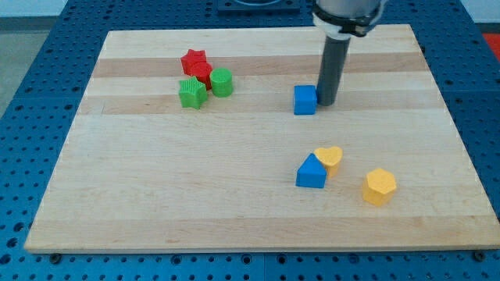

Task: Move the blue cube to the bottom of the board

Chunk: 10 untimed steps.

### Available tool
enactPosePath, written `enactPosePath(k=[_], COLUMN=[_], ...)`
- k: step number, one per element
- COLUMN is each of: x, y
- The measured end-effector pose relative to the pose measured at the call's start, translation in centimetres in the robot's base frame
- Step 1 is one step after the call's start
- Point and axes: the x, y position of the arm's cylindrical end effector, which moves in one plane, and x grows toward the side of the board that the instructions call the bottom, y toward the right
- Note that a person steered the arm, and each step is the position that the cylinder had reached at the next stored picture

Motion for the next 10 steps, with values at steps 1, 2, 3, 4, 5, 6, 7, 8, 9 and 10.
enactPosePath(k=[1,2,3,4,5,6,7,8,9,10], x=[-3.1,-6.2,-8.7,-9.0,-8.9,-6.9,-3.5,0.4,3.9,7.1], y=[-2.3,-3.6,-3.9,-4.1,-4.1,-4.1,-4.1,-4.1,-4.3,-4.9])
